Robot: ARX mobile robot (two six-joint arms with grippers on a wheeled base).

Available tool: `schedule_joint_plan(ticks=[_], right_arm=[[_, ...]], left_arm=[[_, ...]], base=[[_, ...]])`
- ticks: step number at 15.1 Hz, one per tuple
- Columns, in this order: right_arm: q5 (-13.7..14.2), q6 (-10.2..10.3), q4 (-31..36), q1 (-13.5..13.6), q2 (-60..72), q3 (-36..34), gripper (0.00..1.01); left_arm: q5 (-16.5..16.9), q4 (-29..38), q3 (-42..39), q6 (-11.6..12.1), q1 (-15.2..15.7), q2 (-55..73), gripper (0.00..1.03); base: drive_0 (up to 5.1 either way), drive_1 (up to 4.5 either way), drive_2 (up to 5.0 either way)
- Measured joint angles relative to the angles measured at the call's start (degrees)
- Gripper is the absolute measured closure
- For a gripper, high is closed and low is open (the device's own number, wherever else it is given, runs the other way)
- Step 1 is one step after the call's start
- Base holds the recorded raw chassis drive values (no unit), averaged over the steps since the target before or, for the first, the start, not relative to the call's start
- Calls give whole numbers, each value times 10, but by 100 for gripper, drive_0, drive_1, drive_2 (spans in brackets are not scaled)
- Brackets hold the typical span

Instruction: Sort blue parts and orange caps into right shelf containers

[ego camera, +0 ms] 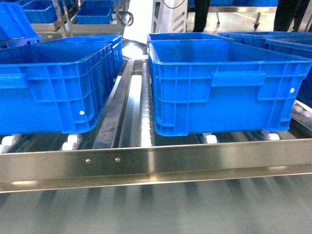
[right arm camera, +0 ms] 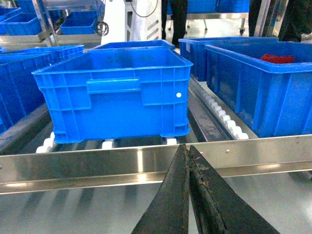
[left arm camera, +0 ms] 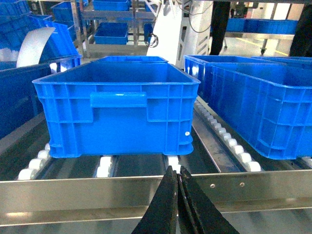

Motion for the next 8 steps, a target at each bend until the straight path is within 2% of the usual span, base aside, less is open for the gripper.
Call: schedule_joint_plan(ticks=[4,5,8], right_arm=[[0,0,0,0,0,0,97],[0,0,0,0,0,0,87],[0,0,0,0,0,0,45]], left_arm=[[0,0,0,0,0,0,101],[0,0,0,0,0,0,91],[0,0,0,0,0,0,51]], base=[[0,0,0],[0,0,0],[0,0,0]])
